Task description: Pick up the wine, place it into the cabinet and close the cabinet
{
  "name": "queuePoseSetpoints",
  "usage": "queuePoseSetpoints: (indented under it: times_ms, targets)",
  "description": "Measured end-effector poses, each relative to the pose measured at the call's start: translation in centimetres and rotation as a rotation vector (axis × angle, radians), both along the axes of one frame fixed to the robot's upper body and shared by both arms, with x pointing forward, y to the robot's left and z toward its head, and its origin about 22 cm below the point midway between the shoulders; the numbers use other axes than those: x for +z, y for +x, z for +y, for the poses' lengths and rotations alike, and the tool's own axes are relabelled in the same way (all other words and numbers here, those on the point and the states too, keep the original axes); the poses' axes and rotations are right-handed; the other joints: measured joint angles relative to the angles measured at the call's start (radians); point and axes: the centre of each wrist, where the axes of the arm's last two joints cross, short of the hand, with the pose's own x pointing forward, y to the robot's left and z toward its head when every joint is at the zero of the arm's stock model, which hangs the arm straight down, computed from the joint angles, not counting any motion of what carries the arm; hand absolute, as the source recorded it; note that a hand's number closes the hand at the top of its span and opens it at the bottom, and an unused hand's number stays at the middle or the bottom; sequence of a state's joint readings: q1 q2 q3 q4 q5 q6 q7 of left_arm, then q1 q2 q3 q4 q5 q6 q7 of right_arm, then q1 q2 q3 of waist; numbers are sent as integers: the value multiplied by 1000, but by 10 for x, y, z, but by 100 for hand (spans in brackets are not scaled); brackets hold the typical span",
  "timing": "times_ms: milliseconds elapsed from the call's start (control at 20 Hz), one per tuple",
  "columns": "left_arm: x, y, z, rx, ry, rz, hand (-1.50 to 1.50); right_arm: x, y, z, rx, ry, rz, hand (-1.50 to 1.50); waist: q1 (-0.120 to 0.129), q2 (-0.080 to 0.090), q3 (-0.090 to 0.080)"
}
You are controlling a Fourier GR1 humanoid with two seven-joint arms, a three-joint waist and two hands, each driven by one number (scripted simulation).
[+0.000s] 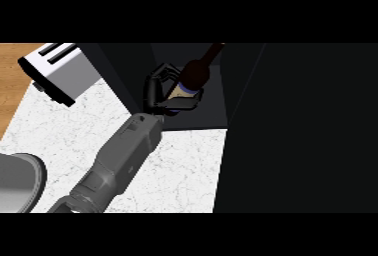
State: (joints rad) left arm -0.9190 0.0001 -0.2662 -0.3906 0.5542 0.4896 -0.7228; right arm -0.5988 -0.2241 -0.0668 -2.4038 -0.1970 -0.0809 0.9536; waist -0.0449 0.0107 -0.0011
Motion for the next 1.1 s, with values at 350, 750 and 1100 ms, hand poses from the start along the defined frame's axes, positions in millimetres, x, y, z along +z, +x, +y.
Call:
queuePoseSetpoints:
  times_ms: [350,750,1100]
  targets:
    - [4,10,5,11,-7,11,150,-2,0,2,16,3,2,-150,-6,2,0]
    - [16,22,8,105,113,13,150,-3,0,5,39,2,5,-150,-17,7,0]
    - [18,26,14,140,172,48,150,-5,1,6,52,6,-8,-150,-33,15,1]
